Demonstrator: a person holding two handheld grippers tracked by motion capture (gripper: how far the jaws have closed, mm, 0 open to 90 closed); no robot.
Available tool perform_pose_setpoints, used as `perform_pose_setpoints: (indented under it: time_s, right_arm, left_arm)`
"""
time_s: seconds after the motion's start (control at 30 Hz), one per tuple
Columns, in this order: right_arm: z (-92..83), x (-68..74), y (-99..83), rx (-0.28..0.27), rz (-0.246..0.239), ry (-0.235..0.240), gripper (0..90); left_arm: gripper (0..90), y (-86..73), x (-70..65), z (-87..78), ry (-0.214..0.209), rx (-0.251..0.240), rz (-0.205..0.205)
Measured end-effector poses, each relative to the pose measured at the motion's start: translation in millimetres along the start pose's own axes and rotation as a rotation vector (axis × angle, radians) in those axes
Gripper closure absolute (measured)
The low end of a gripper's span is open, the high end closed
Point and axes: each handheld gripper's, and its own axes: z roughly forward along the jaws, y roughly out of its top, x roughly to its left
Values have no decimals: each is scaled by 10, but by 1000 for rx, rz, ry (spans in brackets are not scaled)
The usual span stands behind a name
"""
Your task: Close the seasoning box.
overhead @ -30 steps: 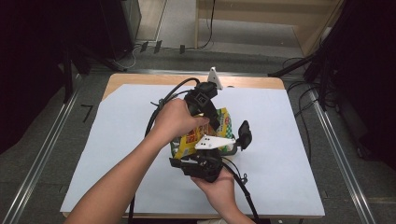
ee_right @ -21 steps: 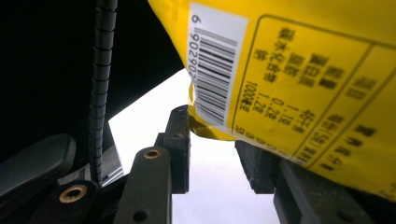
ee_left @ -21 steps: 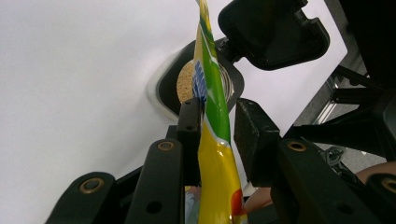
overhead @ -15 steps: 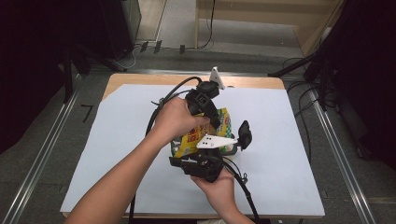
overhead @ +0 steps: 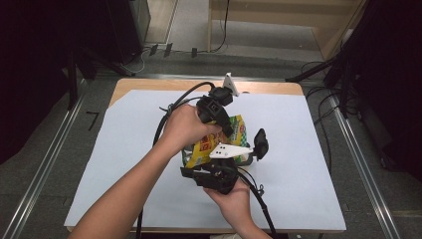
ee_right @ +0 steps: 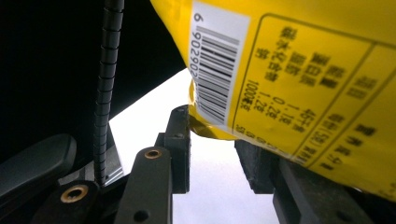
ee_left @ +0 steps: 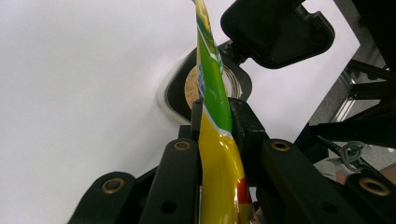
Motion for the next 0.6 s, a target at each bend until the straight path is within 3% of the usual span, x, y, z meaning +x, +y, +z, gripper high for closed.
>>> perform_pose_setpoints:
  time_s: [0.33, 0.6]
  right_arm:
    - [6, 7, -6, 2, -10, -8, 684]
    - [31, 17, -14, 6, -15, -11, 687]
  left_arm:
    - [793, -17, 13, 4, -25, -12, -30]
    - [788, -48, 4, -15, -24, -20, -24]
